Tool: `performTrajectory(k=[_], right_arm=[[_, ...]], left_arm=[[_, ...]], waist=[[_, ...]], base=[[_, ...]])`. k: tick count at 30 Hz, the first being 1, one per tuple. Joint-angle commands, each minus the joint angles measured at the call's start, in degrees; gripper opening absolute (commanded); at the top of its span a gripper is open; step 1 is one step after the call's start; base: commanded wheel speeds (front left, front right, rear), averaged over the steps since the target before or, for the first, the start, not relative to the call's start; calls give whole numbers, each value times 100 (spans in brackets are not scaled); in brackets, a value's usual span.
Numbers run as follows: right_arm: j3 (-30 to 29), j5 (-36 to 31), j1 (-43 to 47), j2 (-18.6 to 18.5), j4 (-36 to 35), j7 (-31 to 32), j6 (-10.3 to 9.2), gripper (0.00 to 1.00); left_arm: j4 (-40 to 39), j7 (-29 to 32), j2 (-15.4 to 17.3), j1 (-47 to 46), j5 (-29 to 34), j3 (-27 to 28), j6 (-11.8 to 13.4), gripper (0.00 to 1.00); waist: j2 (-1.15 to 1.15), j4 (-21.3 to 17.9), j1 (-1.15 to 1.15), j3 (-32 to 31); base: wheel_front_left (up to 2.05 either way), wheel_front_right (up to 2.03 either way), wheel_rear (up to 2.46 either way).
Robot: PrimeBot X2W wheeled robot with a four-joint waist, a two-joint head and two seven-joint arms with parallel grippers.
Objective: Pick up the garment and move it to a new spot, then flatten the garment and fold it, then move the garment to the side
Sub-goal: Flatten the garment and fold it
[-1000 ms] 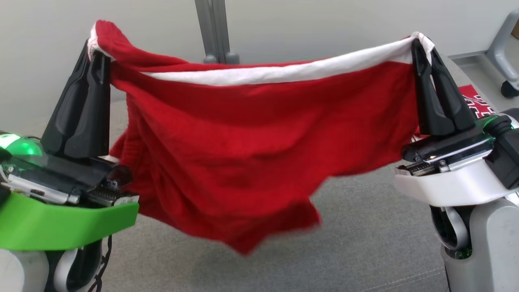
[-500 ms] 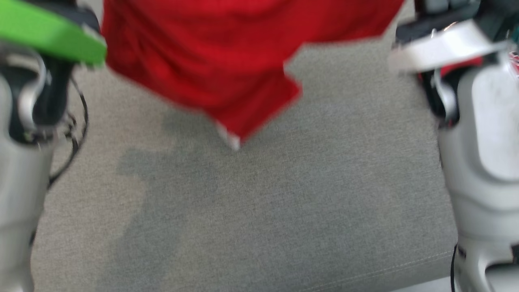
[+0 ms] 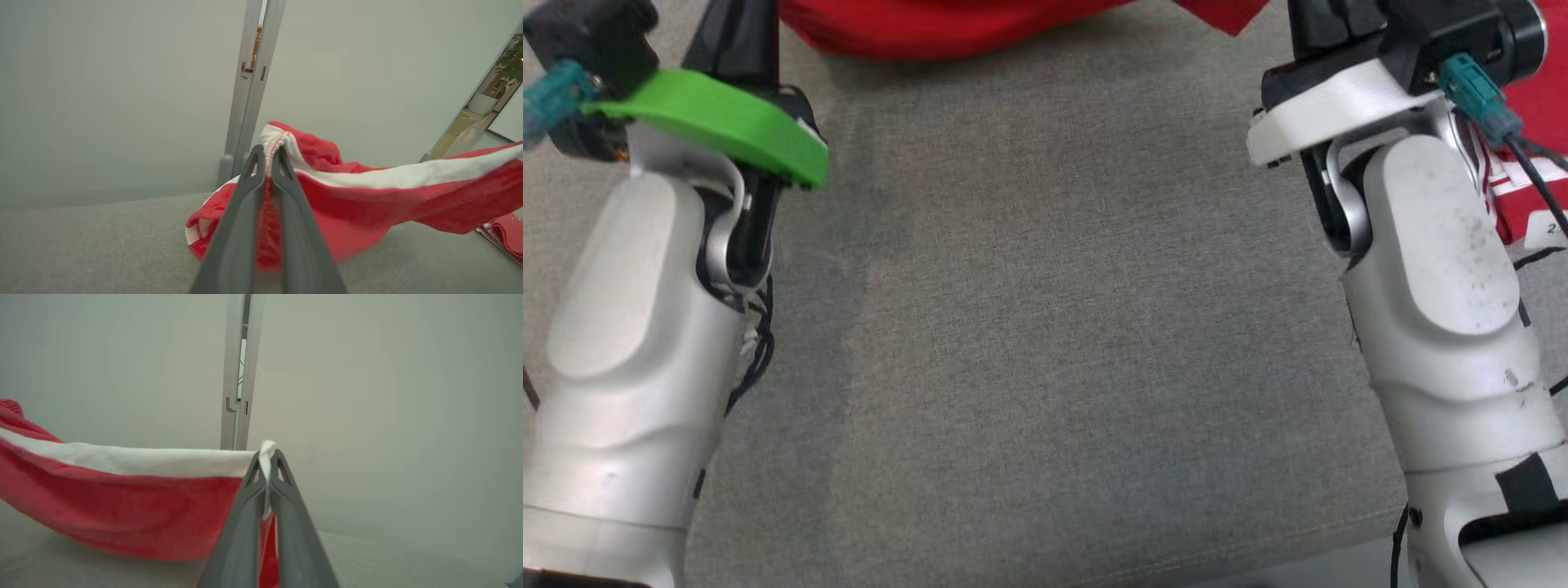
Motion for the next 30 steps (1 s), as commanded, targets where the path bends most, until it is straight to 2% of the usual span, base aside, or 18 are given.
performTrajectory(k=[1, 6, 12, 18, 23, 27, 30], right_arm=[[-5, 104, 209, -9, -109, -22, -11, 0], [-93, 366, 939, -7, -790, -23, -10, 0], [-310, 586, 1972, -11, -1812, -21, -11, 0], [-395, 693, 3054, -11, -2628, -21, -11, 0], [-400, 730, 4028, -10, -3259, -22, -12, 0], [-509, 670, 4701, -10, -3609, 2, -12, 0], [-561, 688, 4967, -10, -3712, 82, -12, 0]], left_arm=[[60, -120, 7, 174, -5, -23, -68, 0], [-109, -498, -2, 882, -86, 24, -166, 0], [-1059, -641, -50, 2003, -38, 315, -89, 0], [-2289, -643, -108, 3328, 72, 514, 138, 0], [-3260, -588, -15, 4452, 57, 483, 443, 0], [-3852, -437, -5, 5210, -27, 433, 739, 0], [-4025, -327, -104, 5574, -125, 289, 840, 0]], waist=[[0, 16, 0, 97], [0, -21, 0, -19], [0, 8, 0, -493], [0, 16, 0, -1160], [0, -18, 0, -1615], [0, 2, 0, -1716], [0, 43, 0, -1664]], base=[[0, 0, 0], [0, 0, 0], [0, 0, 0], [0, 0, 0], [0, 0, 0], [0, 0, 0], [0, 0, 0]])
